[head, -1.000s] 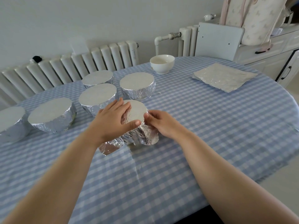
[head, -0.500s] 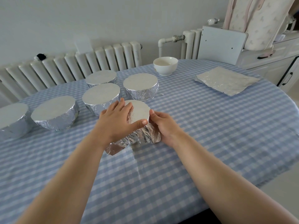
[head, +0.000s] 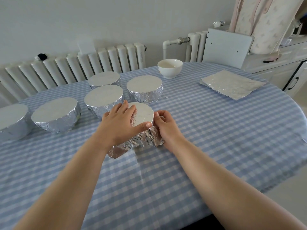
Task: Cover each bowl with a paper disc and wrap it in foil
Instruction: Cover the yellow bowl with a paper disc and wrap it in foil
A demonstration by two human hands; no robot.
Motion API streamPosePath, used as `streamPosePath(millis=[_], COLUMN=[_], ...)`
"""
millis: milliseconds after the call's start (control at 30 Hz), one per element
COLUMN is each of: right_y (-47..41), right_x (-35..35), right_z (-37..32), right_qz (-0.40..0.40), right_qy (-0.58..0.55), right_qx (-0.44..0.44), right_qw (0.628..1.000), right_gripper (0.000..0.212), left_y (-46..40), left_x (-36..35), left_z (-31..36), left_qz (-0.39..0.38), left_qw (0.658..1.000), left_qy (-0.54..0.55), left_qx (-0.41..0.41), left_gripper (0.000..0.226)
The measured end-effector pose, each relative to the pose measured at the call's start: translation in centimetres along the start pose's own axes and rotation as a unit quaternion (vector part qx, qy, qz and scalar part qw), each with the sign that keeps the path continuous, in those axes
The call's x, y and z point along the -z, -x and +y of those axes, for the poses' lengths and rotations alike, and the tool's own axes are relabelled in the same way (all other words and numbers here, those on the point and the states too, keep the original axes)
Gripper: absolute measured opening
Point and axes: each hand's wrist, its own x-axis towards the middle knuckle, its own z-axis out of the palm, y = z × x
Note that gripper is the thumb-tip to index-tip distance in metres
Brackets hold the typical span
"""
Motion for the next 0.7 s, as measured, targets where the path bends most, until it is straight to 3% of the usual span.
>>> streamPosePath(millis=[200,467,700], right_y=[-0.59,-0.68,-0.86], right_x=[-0.32,-0.34,-0.37], right_z=[0.12,-0.29,-0.22], right_qz=[0.046,0.051,0.062], right_qy=[0.042,-0.01,-0.01], right_qx=[-0.015,-0.074,-0.075], right_qw=[0.998,0.996,0.995], right_gripper=[0.017,0.025,0.012], left_y=[-0.06,-0.07,-0.14], left_x=[-0.07,-0.04,-0.1], left_z=[0.07,0.03,-0.05], left_qz=[0.0,-0.005,-0.019], left_qw=[1.0,1.0,0.999], left_qy=[-0.004,-0.015,-0.035], left_qx=[0.0,-0.002,-0.011], left_gripper=[0.144,0.143,0.144])
